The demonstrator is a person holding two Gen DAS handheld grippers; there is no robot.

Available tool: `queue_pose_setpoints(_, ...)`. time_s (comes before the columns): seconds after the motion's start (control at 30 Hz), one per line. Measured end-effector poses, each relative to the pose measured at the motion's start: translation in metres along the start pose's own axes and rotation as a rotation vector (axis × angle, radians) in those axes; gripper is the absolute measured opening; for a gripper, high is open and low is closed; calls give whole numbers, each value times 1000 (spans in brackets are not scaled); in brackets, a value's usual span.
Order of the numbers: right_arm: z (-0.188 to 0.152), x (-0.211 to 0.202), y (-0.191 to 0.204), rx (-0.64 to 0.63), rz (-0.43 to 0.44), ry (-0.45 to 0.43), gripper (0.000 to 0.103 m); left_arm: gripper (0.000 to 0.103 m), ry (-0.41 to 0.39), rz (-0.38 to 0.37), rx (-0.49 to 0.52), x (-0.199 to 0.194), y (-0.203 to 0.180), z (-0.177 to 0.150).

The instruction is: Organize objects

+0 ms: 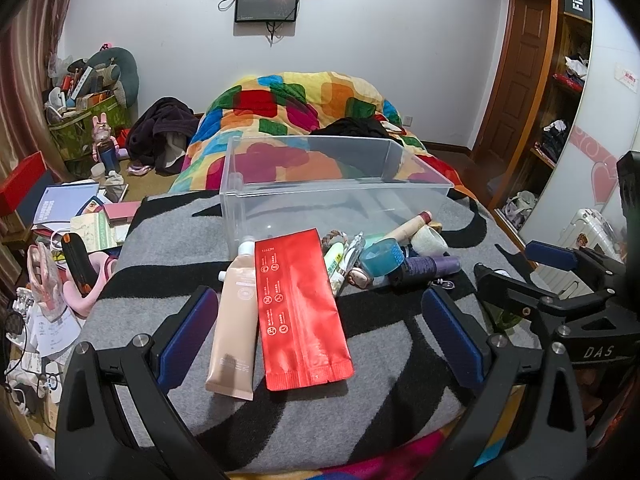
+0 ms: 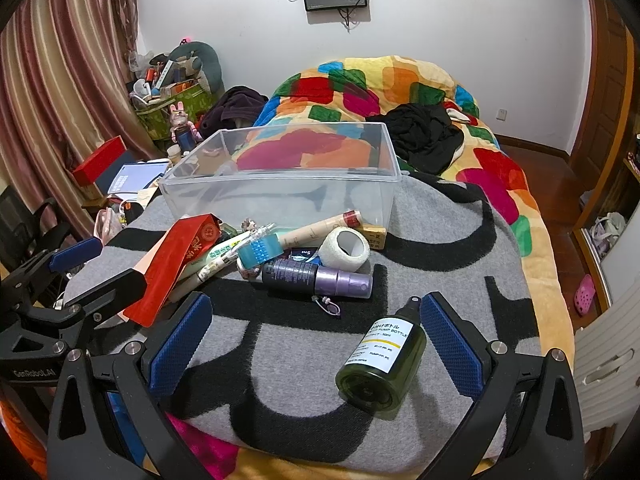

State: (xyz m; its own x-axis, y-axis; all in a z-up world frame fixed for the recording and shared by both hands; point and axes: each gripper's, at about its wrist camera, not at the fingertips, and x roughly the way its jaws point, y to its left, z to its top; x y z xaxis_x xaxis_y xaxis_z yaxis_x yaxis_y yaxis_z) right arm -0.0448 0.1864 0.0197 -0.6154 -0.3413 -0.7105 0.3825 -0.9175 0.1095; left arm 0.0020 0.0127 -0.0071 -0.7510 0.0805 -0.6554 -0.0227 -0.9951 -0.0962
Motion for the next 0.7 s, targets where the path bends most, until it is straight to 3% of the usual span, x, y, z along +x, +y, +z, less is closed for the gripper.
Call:
queue_pose_setpoints(0.17,-2,1,-7,5,-19,0,103,103,0,0,-33,3,13,0)
queue_pose_setpoints(0.3,-7,2,-19,19,-59,1,102,79,32,8,-38,10,22,5)
queue_pose_setpoints(0.47,-16,7,-38,61,-94,38,96,79,53,5,-22,20,25,13)
queue_pose_setpoints(0.7,-19,16,-52,108,-59,75,81,79,113,-8,13,49,22,28)
